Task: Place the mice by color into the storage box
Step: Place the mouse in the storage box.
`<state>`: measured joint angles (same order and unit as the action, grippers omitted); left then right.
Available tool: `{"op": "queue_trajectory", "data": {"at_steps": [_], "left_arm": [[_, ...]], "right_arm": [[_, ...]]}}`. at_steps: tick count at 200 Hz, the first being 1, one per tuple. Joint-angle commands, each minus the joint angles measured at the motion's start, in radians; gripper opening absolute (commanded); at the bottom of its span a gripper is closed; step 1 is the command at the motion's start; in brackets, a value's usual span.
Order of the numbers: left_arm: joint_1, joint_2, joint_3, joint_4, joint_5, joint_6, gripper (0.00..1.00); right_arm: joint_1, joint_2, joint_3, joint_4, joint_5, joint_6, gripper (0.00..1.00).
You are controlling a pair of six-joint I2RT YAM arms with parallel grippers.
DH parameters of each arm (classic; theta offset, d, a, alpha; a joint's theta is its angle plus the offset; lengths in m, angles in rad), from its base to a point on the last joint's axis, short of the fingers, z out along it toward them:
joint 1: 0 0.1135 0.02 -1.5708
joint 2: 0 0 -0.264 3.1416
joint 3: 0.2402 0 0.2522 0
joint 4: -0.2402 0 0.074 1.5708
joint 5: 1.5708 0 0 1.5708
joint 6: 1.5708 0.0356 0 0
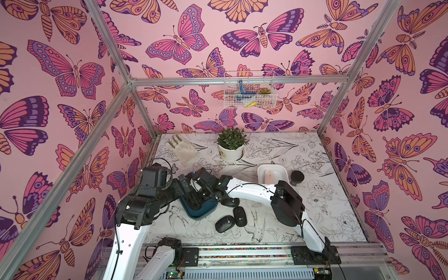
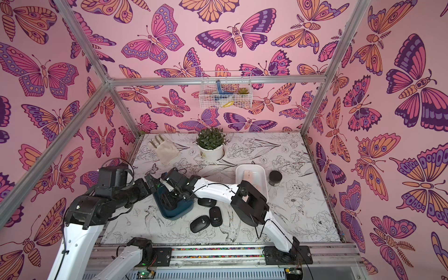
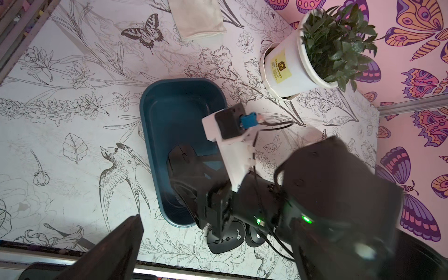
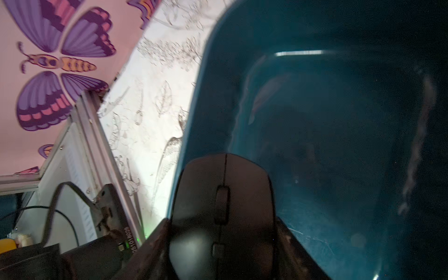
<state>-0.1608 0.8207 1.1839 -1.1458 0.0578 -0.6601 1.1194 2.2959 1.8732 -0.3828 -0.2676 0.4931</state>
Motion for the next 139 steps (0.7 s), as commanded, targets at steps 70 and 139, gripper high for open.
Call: {"op": "queue_trajectory", "data": {"at_steps": [70, 139], "left_arm": [[0.008, -0.007, -0.05, 0.035, 0.05, 0.046, 1.0], [-0.142, -0.018, -0.091, 0.039, 0.04, 0.017, 1.0]], "right_arm": [[-0.038, -0.054, -0.123, 0.159, -0.114, 0.102, 0.88], [-0.131, -0.496, -0.557, 0.237, -0.087, 0.086, 0.96]]}}
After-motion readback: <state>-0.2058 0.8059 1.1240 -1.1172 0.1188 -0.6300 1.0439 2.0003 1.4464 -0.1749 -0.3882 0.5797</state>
